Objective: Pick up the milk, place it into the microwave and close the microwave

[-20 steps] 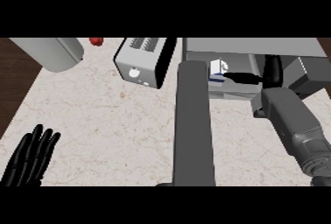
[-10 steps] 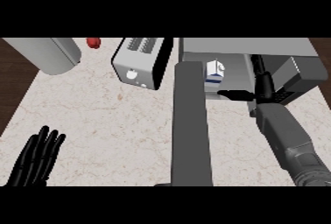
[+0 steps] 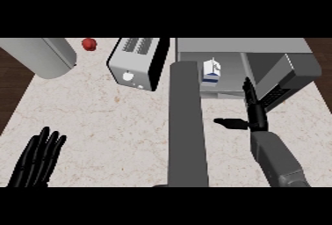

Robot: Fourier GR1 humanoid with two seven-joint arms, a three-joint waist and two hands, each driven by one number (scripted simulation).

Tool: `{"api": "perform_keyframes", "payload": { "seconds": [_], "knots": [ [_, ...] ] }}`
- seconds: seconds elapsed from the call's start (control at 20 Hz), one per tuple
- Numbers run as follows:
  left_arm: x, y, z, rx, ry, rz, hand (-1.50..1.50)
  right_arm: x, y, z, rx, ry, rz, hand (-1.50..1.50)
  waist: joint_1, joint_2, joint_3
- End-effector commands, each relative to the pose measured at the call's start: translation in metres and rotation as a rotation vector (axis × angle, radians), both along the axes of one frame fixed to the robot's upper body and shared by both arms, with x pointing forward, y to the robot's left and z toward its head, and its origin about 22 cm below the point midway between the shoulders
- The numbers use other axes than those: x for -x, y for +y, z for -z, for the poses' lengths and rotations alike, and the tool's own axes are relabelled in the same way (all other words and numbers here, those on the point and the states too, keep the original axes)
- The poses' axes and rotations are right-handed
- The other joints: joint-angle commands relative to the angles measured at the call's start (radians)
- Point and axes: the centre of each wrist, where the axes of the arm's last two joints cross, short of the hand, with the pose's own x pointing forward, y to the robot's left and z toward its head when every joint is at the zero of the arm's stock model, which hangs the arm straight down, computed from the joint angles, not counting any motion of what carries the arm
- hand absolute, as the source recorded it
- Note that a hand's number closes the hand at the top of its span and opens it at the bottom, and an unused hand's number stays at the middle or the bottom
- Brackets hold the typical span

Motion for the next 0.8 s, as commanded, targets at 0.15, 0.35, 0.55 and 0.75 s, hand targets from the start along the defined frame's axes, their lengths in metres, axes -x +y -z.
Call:
{"api": "perform_keyframes", "payload": {
  "seconds": [0.15, 0.35, 0.55, 0.75],
  "knots": [
    [0.009, -0.004, 0.011, 0.014, 0.017, 0.113, -1.50, 0.060, -0.004, 0.046, -0.139, 0.039, 0.001, -1.50, -0.005, 0.004, 0.004],
    [-0.009, -0.013, 0.017, 0.006, 0.026, 0.231, -1.50, 0.071, 0.004, 0.052, -0.185, 0.014, -0.028, -1.50, -0.012, 0.004, 0.003],
    [-0.034, -0.022, 0.007, -0.057, 0.055, 0.298, 1.50, 0.101, -0.021, 0.062, -0.260, 0.024, -0.066, -1.50, -0.022, 0.006, 0.004],
    [-0.046, -0.045, 0.021, -0.103, 0.032, 0.328, 1.50, 0.132, -0.011, 0.071, -0.265, -0.019, -0.081, -1.50, -0.020, 0.005, 0.003]
  ]
}}
